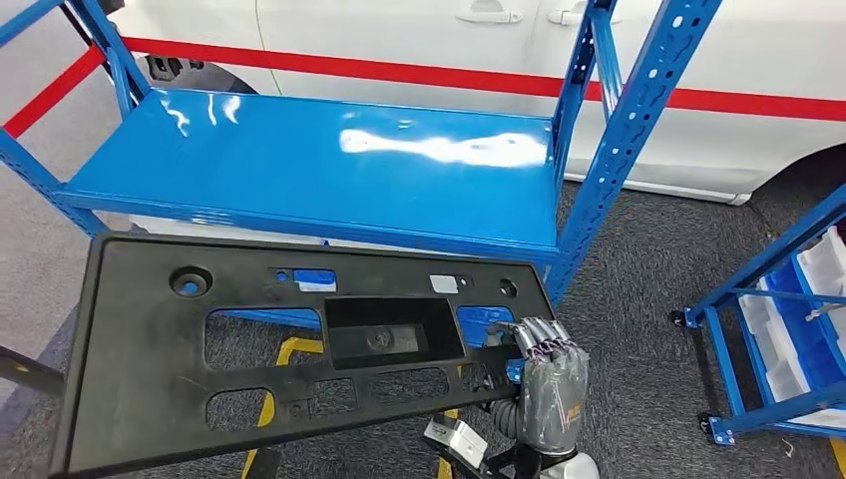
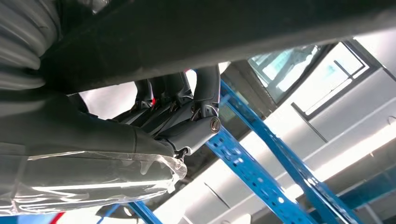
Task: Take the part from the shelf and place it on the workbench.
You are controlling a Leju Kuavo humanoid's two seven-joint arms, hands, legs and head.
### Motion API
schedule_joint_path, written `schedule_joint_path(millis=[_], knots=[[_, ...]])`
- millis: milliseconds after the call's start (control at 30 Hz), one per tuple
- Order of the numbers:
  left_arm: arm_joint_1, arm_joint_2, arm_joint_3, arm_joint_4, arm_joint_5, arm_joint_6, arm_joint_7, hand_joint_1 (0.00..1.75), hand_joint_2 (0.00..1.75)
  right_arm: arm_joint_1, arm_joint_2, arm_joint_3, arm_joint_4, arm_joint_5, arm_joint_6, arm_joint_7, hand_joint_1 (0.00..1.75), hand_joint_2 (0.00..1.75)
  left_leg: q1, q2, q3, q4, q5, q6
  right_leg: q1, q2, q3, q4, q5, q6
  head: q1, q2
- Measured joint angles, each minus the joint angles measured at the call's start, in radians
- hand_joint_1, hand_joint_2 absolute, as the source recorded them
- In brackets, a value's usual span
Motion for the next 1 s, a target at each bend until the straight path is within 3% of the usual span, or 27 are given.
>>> schedule_joint_path(millis=[33, 100, 133, 167, 267, 300, 367, 433, 467, 500, 533, 600, 667, 733, 800, 867, 967, 1000], knots=[[0.0, 0.0, 0.0, 0.0, 0.0, 0.0, 0.0, 0.0, 1.75, 0.0, 0.0, 0.0, 0.0, 0.0, 0.0, 0.001, 1.75, 1.75, 0.0, -0.001, -0.013, 0.035, -0.032, -0.003, 0.0, 0.0, -0.007, 0.0, 0.005, -0.004, 0.0, 0.0], [0.0, 0.0, 0.0, 0.0, -0.001, 0.0, 0.0, 0.0, 1.75, 0.0, 0.001, -0.001, 0.0, -0.004, 0.0, 0.004, 1.75, 1.75, 0.001, -0.001, -0.052, 0.155, -0.115, -0.009, 0.002, -0.002, -0.027, 0.002, 0.019, -0.009, -0.001, 0.0], [0.0, 0.0, 0.0, 0.0, -0.001, 0.0, 0.0, 0.0, 1.75, 0.0, 0.002, -0.001, 0.002, -0.015, 0.0, 0.006, 1.75, 1.75, 0.002, -0.001, -0.056, 0.2, -0.135, -0.011, 0.002, -0.002, -0.041, 0.005, 0.027, -0.008, -0.001, 0.0], [0.0, 0.0, 0.0, 0.0, -0.002, 0.0, -0.001, 0.0, 1.75, -0.004, 0.001, -0.001, 0.007, -0.056, 0.0, 0.01, 1.75, 1.75, -0.001, -0.001, -0.014, 0.161, -0.125, -0.006, 0.004, -0.003, -0.056, 0.008, 0.04, -0.001, -0.001, 0.0], [-0.001, 0.0, 0.003, 0.0, -0.005, 0.0, -0.003, 0.0, 1.75, -0.019, -0.003, 0.005, 0.022, -0.192, 0.0, 0.004, 1.75, 1.75, -0.006, -0.003, 0.121, -0.05, -0.052, 0.019, 0.006, -0.002, -0.086, 0.014, 0.075, 0.029, 0.0, 0.0], [-0.001, 0.0, 0.003, 0.0, -0.006, 0.0, -0.003, 0.0, 1.75, -0.02, -0.004, 0.006, 0.024, -0.208, 0.0, -0.004, 1.75, 1.75, -0.004, -0.001, 0.118, -0.053, -0.046, 0.026, 0.006, -0.001, -0.091, 0.02, 0.069, 0.035, 0.0, 0.0], [-0.002, 0.0, 0.004, 0.0, -0.008, 0.0, -0.004, 0.0, 1.75, -0.022, -0.008, 0.006, 0.026, -0.232, 0.0, -0.021, 1.75, 1.75, 0.001, 0.001, 0.105, -0.059, -0.027, 0.042, 0.005, 0.001, -0.118, 0.08, 0.015, 0.043, 0.001, 0.0], [-0.001, 0.0, 0.004, 0.0, -0.01, 0.005, -0.004, 0.0, 1.75, -0.022, -0.012, 0.007, 0.031, -0.251, 0.0, -0.031, 1.75, 1.75, -0.001, 0.002, 0.086, -0.058, -0.013, 0.049, 0.003, 0.002, -0.163, 0.205, -0.069, 0.048, 0.002, 0.0], [0.0, -0.001, 0.005, 0.0, -0.01, 0.009, -0.004, 0.0, 1.75, -0.022, -0.015, 0.007, 0.033, -0.26, 0.0, -0.035, 1.75, 1.75, -0.002, 0.003, 0.076, -0.056, -0.008, 0.049, 0.003, 0.002, -0.178, 0.259, -0.094, 0.049, 0.001, 0.0], [0.001, -0.001, 0.007, 0.0, -0.01, 0.013, -0.006, 0.0, 1.75, -0.021, -0.018, 0.007, 0.034, -0.271, 0.0, -0.037, 1.75, 1.75, -0.003, 0.002, 0.067, -0.053, -0.004, 0.049, 0.003, 0.001, -0.178, 0.283, -0.101, 0.049, 0.001, 0.0], [0.002, -0.003, 0.009, 0.0, -0.009, 0.017, -0.007, 0.0, 1.75, -0.021, -0.021, 0.007, 0.035, -0.282, 0.0, -0.041, 1.75, 1.75, -0.004, 0.002, 0.06, -0.051, -0.001, 0.048, 0.003, 0.001, -0.158, 0.268, -0.088, 0.047, 0.001, 0.0], [0.003, -0.007, 0.014, 0.0, -0.01, 0.023, -0.009, 0.0, 1.75, -0.021, -0.026, 0.008, 0.036, -0.303, 0.0, -0.049, 1.75, 1.75, -0.006, 0.002, 0.052, -0.045, 0.003, 0.046, 0.006, 0.001, -0.072, 0.142, -0.037, 0.036, 0.002, 0.0], [0.003, -0.013, 0.017, 0.0, -0.012, 0.026, -0.01, 0.0, 1.75, -0.022, -0.027, 0.008, 0.036, -0.319, 0.0, -0.055, 1.75, 1.75, -0.009, 0.002, 0.047, -0.039, 0.006, 0.04, 0.013, 0.0, -0.006, 0.027, -0.011, 0.022, 0.001, 0.0], [0.003, -0.016, 0.018, 0.0, -0.013, 0.028, -0.009, 0.0, 1.75, -0.022, -0.029, 0.009, 0.036, -0.332, 0.0, -0.06, 1.75, 1.75, -0.01, 0.003, 0.042, -0.037, 0.011, 0.031, 0.018, 0.0, 0.004, 0.0, -0.009, 0.016, 0.001, 0.0], [0.003, -0.017, 0.019, 0.001, -0.014, 0.029, -0.009, 0.0, 1.75, -0.021, -0.031, 0.01, 0.037, -0.345, 0.0, -0.063, 1.75, 1.75, -0.01, 0.003, 0.039, -0.035, 0.011, 0.02, 0.013, 0.0, 0.002, -0.007, 0.0, 0.009, 0.001, 0.0], [0.003, -0.018, 0.019, 0.001, -0.014, 0.029, -0.009, 0.0, 1.75, -0.022, -0.032, 0.01, 0.037, -0.355, 0.0, -0.066, 1.75, 1.75, -0.009, 0.001, 0.016, 0.015, -0.028, 0.01, 0.006, -0.001, -0.001, -0.015, 0.011, 0.0, 0.0, 0.0], [0.005, -0.017, 0.019, 0.001, -0.014, 0.029, -0.009, 0.0, 1.75, -0.02, -0.033, 0.011, 0.037, -0.363, 0.0, -0.066, 1.75, 1.75, -0.003, 0.0, -0.063, 0.207, -0.13, -0.003, 0.005, -0.003, -0.011, -0.014, 0.018, -0.005, 0.0, 0.0], [0.007, -0.017, 0.019, 0.001, -0.014, 0.029, -0.008, 0.0, 1.75, -0.02, -0.033, 0.011, 0.038, -0.364, 0.0, -0.066, 1.75, 1.75, -0.001, 0.0, -0.079, 0.252, -0.143, -0.006, 0.005, -0.002, -0.014, -0.013, 0.019, -0.005, 0.0, 0.0]])
